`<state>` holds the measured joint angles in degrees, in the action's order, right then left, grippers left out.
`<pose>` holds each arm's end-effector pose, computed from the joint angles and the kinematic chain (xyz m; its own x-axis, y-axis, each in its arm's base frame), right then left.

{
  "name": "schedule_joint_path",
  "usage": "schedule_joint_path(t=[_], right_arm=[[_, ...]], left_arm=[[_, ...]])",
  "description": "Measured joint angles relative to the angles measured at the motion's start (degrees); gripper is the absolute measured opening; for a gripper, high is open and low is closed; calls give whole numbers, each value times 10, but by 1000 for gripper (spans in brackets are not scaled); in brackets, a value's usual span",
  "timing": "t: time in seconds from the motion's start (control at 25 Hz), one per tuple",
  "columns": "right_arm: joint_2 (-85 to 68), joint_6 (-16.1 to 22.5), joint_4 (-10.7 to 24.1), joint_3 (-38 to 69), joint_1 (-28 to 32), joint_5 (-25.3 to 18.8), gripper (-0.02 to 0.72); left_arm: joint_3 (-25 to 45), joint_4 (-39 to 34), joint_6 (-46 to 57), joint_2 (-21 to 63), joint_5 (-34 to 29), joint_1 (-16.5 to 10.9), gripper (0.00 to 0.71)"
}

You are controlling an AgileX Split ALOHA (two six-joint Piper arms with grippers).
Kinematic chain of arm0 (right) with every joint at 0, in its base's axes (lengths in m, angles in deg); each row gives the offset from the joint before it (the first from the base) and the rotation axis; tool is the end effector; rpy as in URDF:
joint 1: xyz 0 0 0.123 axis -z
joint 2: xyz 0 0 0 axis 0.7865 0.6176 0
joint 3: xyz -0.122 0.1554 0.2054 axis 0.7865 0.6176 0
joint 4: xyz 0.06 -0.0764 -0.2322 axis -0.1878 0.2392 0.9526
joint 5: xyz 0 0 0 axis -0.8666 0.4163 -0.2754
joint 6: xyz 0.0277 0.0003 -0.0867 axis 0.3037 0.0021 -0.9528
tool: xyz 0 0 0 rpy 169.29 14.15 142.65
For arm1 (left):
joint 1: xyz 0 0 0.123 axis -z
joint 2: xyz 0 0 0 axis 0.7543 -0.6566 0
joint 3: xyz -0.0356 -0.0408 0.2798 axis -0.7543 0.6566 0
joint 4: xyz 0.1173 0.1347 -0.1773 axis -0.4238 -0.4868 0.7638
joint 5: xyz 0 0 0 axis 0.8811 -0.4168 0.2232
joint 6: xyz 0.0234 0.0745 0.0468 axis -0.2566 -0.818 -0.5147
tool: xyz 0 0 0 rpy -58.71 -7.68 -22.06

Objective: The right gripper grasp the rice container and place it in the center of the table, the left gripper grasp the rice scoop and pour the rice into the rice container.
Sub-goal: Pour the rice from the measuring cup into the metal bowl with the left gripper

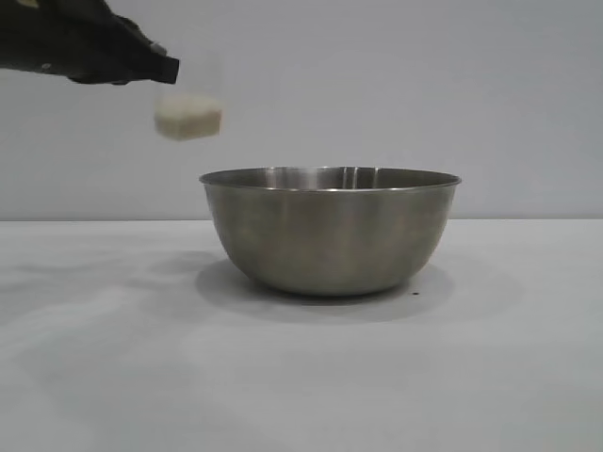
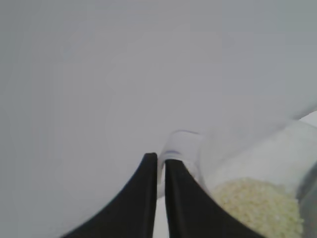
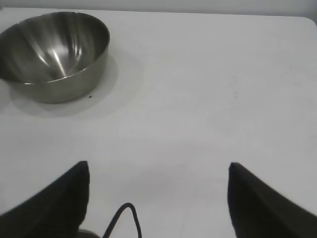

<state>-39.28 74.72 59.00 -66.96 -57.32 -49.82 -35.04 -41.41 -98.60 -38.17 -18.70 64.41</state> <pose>-0.0105 0.0075 0.2681 -0.5105 -0.0727 -0.8568 -0.1862 0.9821 0.0276 0.3619 -0.1309 0.2049 0.3860 0.2937 -0.8745 0.4427 0.7727 0.4549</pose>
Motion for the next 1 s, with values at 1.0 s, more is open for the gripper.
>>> schedule_joint_path(t=[1.0], right_arm=[[0, 0, 0, 0, 0, 0, 533]], left_arm=[[-104, -321, -116, 4, -58, 22, 0]])
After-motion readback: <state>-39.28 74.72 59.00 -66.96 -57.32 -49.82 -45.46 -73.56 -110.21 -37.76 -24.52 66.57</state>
